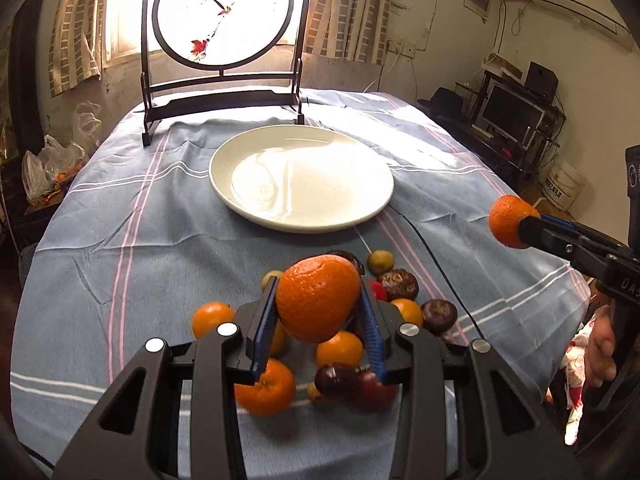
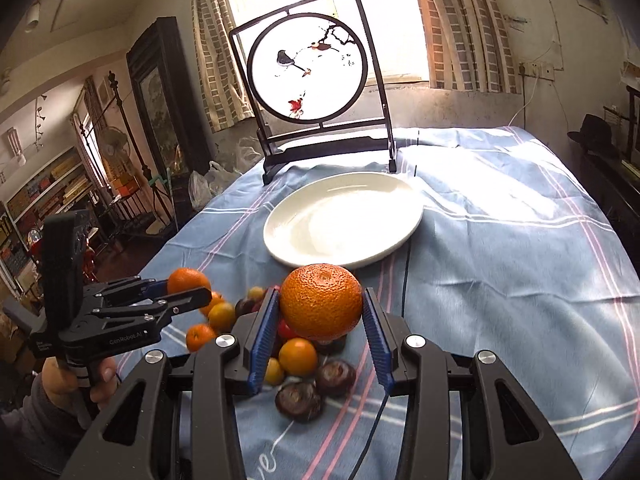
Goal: Organize fruits
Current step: 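Carry both oranges to the white plate and release them there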
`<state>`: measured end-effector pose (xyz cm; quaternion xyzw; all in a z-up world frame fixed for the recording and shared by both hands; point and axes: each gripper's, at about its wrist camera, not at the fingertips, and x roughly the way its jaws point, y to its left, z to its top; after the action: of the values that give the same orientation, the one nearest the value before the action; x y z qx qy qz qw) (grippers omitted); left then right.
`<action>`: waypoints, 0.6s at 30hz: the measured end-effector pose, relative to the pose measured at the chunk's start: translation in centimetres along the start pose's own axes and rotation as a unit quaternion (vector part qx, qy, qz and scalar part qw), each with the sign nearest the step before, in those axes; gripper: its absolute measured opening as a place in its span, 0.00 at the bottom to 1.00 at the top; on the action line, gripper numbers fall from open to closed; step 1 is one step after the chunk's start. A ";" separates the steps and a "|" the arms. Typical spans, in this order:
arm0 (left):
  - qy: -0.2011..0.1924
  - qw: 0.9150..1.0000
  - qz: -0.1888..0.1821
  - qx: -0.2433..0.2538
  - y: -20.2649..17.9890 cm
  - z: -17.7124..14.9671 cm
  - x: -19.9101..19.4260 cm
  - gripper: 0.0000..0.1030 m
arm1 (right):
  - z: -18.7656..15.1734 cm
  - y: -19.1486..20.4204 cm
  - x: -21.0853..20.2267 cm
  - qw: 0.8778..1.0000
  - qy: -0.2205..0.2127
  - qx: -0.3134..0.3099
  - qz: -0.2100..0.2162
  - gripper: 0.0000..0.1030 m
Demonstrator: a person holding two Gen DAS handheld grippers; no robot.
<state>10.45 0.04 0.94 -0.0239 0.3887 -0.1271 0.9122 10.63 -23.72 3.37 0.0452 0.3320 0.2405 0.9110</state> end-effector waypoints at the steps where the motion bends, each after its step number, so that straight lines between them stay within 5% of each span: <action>1: 0.008 1.000 -0.002 -0.003 0.3 1.0 1.0 0.36 | 0.9 -0.4 0.9 1.000 0.004 0.003 0.001 0.41; 13: 0.104 0.994 0.002 -0.046 3.3 8.9 14.1 0.37 | 6.4 -3.4 15.4 0.996 0.082 0.030 -0.006 0.43; 15: 0.099 0.993 0.005 -0.058 3.9 9.9 14.2 0.55 | 7.3 -3.4 15.9 0.997 0.069 0.027 -0.014 0.61; 18: 0.060 0.995 0.000 -0.081 5.0 10.7 11.9 0.72 | 7.7 -2.9 14.5 0.999 0.041 0.016 -0.025 0.64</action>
<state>27.08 1.26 -0.62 -0.0896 0.4520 -0.0966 0.8822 26.31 -18.89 0.18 0.0419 0.3742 0.2136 0.9014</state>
